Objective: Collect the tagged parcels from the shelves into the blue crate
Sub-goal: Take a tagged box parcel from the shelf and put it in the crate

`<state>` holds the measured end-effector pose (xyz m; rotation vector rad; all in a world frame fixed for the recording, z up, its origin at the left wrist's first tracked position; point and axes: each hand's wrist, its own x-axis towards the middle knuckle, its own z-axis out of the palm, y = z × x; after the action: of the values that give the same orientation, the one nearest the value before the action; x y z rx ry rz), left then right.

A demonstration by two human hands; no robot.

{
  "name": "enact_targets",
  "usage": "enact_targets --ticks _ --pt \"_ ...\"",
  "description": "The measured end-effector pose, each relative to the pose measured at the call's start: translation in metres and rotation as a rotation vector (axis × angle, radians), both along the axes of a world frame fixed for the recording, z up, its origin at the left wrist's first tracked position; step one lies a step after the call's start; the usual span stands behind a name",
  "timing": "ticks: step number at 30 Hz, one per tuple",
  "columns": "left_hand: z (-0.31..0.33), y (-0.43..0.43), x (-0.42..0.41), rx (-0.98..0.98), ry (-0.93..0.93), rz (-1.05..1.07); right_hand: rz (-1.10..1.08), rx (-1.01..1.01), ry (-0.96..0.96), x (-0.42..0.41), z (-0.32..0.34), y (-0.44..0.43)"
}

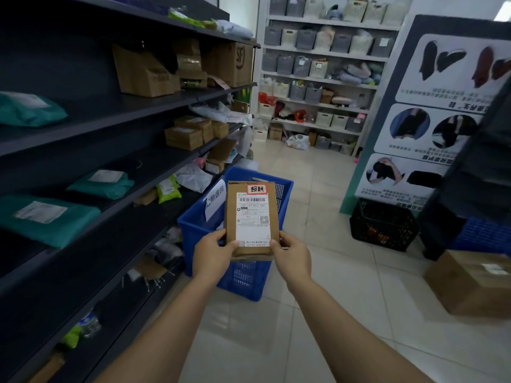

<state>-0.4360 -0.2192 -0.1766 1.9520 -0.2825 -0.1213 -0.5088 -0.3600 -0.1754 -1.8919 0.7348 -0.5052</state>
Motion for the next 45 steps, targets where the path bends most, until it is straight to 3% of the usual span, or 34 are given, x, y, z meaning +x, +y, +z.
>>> enact_targets --ticks 25,45 --pt "-0.037 -0.304 0.272 0.002 0.106 -0.037 -0.010 -0.068 0.191 0.270 -0.026 -0.308" --pt "-0.071 -0.526 0.436 -0.030 0.248 0.194 0.270 -0.110 0.284 0.474 -0.058 -0.546"
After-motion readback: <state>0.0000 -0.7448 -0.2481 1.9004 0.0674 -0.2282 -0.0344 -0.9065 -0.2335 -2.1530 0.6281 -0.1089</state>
